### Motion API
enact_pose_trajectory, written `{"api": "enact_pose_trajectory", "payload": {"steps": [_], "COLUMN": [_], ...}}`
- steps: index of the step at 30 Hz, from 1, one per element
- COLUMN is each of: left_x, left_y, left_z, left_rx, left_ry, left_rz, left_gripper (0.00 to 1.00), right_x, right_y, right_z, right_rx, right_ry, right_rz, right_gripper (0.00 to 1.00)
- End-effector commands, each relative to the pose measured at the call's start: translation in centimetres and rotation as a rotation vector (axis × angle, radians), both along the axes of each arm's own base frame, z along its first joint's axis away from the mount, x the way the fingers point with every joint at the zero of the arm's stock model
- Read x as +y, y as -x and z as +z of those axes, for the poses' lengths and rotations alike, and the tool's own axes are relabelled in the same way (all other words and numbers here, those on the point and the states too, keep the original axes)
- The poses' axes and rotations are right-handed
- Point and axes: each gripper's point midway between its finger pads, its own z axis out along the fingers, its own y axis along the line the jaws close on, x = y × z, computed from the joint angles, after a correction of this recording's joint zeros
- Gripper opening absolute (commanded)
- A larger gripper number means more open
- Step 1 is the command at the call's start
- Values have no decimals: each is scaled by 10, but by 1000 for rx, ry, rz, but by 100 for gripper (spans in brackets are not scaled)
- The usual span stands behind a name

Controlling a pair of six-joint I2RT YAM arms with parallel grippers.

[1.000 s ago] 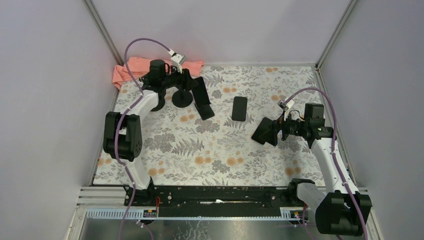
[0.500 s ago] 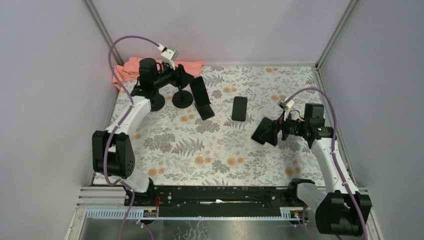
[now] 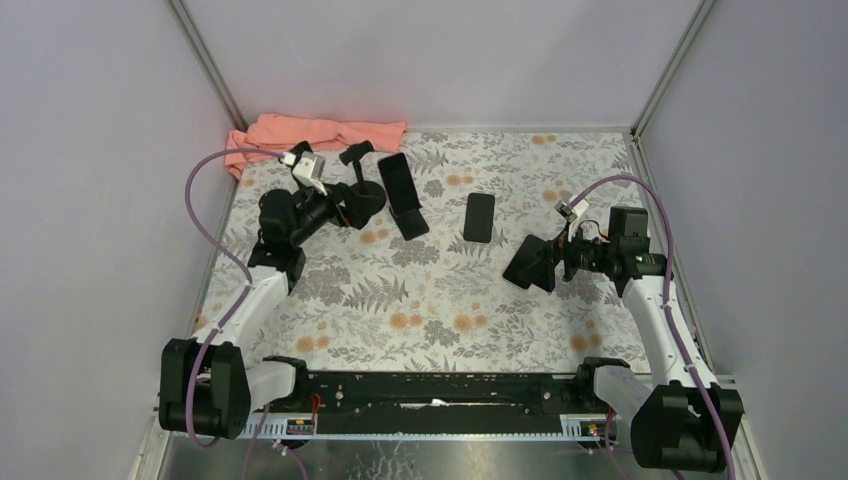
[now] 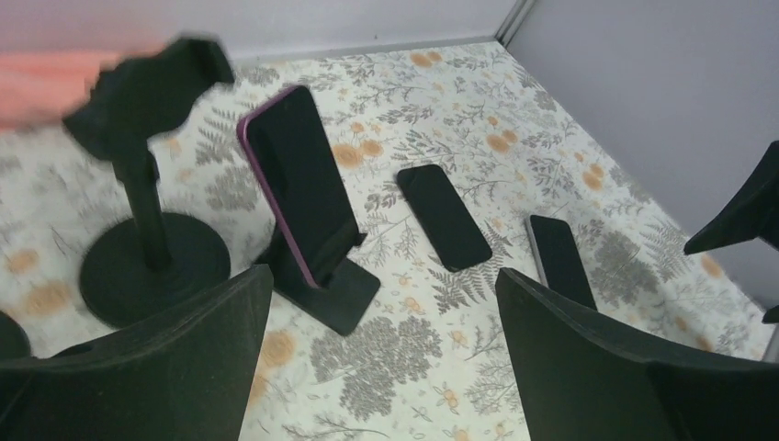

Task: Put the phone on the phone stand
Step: Place the phone on the phone stand, then pick up the phone stand with the phone at the center of the board.

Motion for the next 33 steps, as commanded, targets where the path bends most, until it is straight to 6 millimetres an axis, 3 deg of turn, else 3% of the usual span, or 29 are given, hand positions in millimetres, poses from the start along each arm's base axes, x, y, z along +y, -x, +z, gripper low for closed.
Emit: {"api": "enact_pose_trajectory", "payload": {"steps": [1,7,13,22,33], "left_x": [12,1,-7,-18,-25], "left_y": [8,11,-17,-56,-67], "left_z": [4,-43,-74,-107,-146], "left_rx": [-53,41,93,159,214], "left_ry": [211,337,393,482,483], "left_rz": [98,47,18,-26,-57], "left_gripper": [99,98,91,78,76], "right_x": [-1,0,-1,-1,-1], "right_y": [-3,-2,-3,-4,-4], "right_z": [1,0,-2,-3,-5], "right_rx": [-21,-16,-11,-7,3], "right_ry": [3,0,2,5,5], "right_rz": [6,9,8,6,5], "right_gripper": [100,100,100,100,100]}}
